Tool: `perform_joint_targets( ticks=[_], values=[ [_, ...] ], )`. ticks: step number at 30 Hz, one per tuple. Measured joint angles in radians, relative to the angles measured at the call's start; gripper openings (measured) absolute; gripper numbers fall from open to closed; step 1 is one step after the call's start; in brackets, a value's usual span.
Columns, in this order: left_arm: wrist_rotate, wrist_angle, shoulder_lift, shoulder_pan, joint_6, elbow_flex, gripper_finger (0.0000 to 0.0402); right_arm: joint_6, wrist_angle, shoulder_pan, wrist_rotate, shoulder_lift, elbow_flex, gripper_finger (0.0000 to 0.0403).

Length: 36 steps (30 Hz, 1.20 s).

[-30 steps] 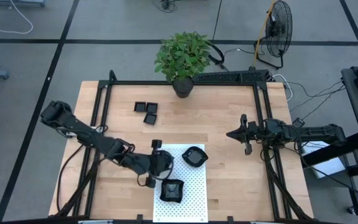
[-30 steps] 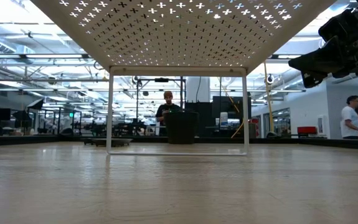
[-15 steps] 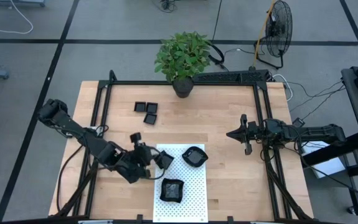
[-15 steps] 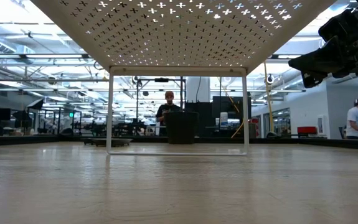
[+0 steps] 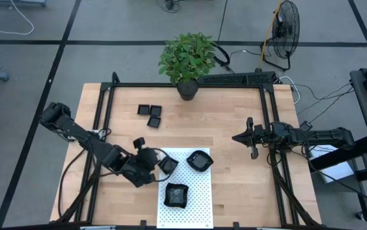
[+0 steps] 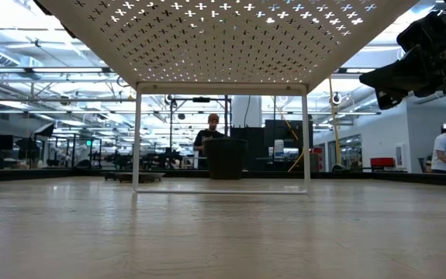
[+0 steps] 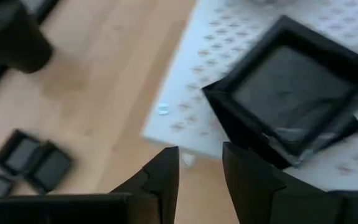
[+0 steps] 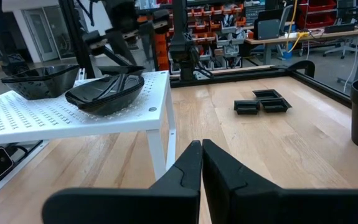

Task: Pick & Place Mini shaped plates
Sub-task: Adjust the square plates on the shelf, then stack the bottom square plate on top of the square plate on the shelf

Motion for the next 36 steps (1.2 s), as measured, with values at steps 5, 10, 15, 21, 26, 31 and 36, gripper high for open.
perform_joint_targets(
  ticks=[5,10,15,21,26,31,36],
  values=[
    [0.018,0.008,0.005,0.000,0.007,-0.001,0.0127,0.000,0.000,0.000,0.000,0.000,0.000,0.0000],
    [0.004,0.009,0.006,-0.001,0.021,0.000,0.0127,0.000,0.000,0.000,0.000,0.000,0.000,0.0000],
    [0.026,0.101,0.006,-0.003,0.114,0.000,0.0127,0.000,0.000,0.000,0.000,0.000,0.000,0.0000],
    [0.009,0.096,0.006,-0.002,0.135,0.000,0.0127,0.000,0.000,0.000,0.000,0.000,0.000,0.0000],
    [0.006,0.125,0.003,-0.003,0.202,0.000,0.0127,0.000,0.000,0.000,0.000,0.000,0.000,0.0000],
    [0.003,0.193,-0.021,-0.003,0.303,0.000,0.0127,0.000,0.000,0.000,0.000,0.000,0.000,0.0000],
    [0.038,0.237,-0.025,0.014,0.508,0.000,0.0127,0.000,0.000,0.000,0.000,0.000,0.000,0.0000]
  ],
)
